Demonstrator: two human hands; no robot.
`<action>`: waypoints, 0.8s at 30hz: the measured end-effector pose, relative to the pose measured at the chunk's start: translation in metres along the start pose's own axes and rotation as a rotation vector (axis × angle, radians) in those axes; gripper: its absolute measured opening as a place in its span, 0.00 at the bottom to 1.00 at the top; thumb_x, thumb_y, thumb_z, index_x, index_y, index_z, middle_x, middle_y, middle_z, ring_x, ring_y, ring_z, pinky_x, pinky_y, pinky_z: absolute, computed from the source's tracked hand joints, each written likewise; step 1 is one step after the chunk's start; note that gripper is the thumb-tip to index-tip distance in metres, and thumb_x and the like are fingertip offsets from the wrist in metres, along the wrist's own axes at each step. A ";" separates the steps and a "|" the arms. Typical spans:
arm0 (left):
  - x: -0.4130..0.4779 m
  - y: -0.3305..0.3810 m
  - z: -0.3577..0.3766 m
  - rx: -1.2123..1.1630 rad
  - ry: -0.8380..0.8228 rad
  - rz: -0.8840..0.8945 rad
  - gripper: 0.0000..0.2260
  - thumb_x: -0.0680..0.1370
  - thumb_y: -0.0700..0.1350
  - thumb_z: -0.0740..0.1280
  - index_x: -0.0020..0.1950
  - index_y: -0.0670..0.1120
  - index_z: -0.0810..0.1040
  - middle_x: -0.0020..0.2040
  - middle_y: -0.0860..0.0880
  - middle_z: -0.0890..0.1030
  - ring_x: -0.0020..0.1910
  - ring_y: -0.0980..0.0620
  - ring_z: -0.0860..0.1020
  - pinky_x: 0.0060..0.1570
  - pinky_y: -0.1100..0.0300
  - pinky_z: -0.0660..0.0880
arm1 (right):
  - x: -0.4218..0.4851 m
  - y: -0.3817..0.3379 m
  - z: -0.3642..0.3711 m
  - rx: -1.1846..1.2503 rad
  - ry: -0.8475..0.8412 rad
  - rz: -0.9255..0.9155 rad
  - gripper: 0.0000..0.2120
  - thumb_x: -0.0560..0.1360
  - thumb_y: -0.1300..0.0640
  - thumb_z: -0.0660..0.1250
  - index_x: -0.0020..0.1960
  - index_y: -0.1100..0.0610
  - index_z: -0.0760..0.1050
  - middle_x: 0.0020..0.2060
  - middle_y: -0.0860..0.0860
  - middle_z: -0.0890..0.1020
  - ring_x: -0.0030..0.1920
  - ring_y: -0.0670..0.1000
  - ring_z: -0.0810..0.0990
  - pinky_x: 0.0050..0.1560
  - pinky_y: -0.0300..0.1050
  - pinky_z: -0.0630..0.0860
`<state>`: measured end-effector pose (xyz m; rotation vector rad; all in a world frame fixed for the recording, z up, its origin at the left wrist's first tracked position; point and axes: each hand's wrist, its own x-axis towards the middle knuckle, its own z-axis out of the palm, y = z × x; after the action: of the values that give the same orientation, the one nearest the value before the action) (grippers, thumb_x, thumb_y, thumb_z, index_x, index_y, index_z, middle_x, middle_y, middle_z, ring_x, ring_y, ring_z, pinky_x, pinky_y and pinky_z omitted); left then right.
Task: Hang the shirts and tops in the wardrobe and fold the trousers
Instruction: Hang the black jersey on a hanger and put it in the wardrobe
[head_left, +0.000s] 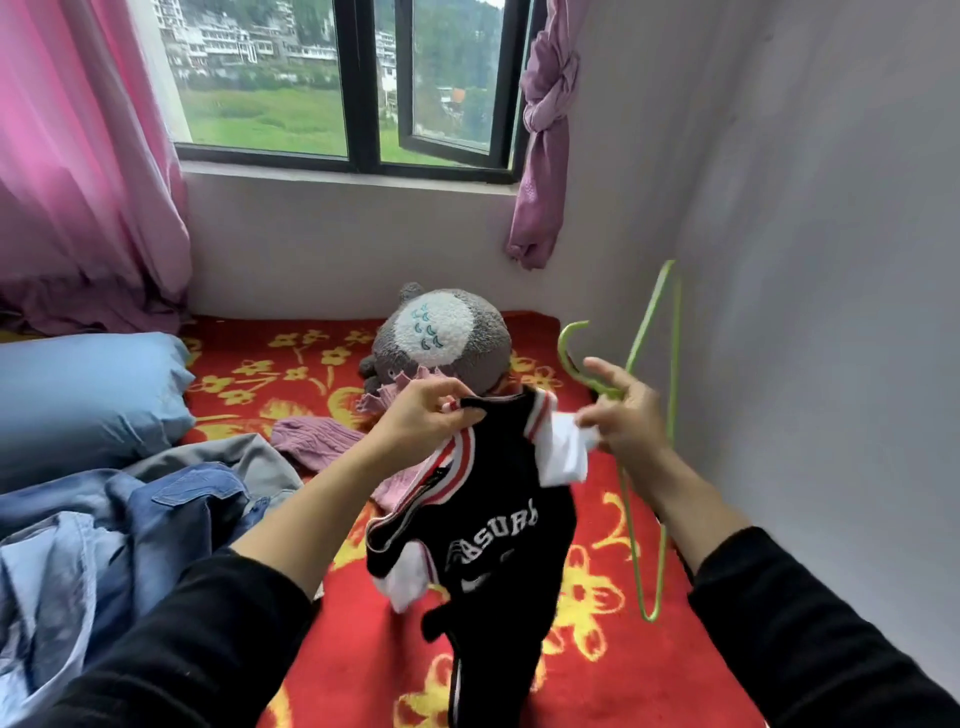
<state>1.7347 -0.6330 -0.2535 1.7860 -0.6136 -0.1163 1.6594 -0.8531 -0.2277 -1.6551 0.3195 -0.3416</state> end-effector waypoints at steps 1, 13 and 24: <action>0.002 0.003 0.004 0.018 -0.031 0.000 0.02 0.73 0.41 0.73 0.40 0.46 0.81 0.31 0.50 0.76 0.28 0.61 0.69 0.34 0.67 0.67 | -0.005 0.006 0.009 -0.007 -0.097 0.027 0.36 0.64 0.80 0.62 0.65 0.54 0.74 0.27 0.48 0.68 0.20 0.41 0.63 0.20 0.34 0.63; -0.045 -0.022 -0.018 -0.228 -0.154 -0.296 0.17 0.67 0.29 0.73 0.55 0.37 0.79 0.39 0.48 0.81 0.41 0.55 0.77 0.45 0.65 0.75 | -0.011 0.015 0.070 0.276 -0.368 0.206 0.15 0.76 0.66 0.65 0.35 0.54 0.66 0.22 0.45 0.60 0.19 0.41 0.56 0.18 0.31 0.52; -0.086 -0.112 0.017 0.127 0.091 -0.549 0.05 0.78 0.42 0.65 0.42 0.48 0.75 0.35 0.53 0.76 0.32 0.59 0.71 0.29 0.65 0.68 | -0.020 -0.035 0.065 0.346 -0.515 0.220 0.17 0.73 0.70 0.60 0.31 0.53 0.63 0.21 0.44 0.61 0.18 0.41 0.54 0.22 0.32 0.47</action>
<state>1.6931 -0.5883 -0.3823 2.0333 -0.0528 -0.3746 1.6676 -0.7817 -0.2008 -1.2946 0.0457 0.1908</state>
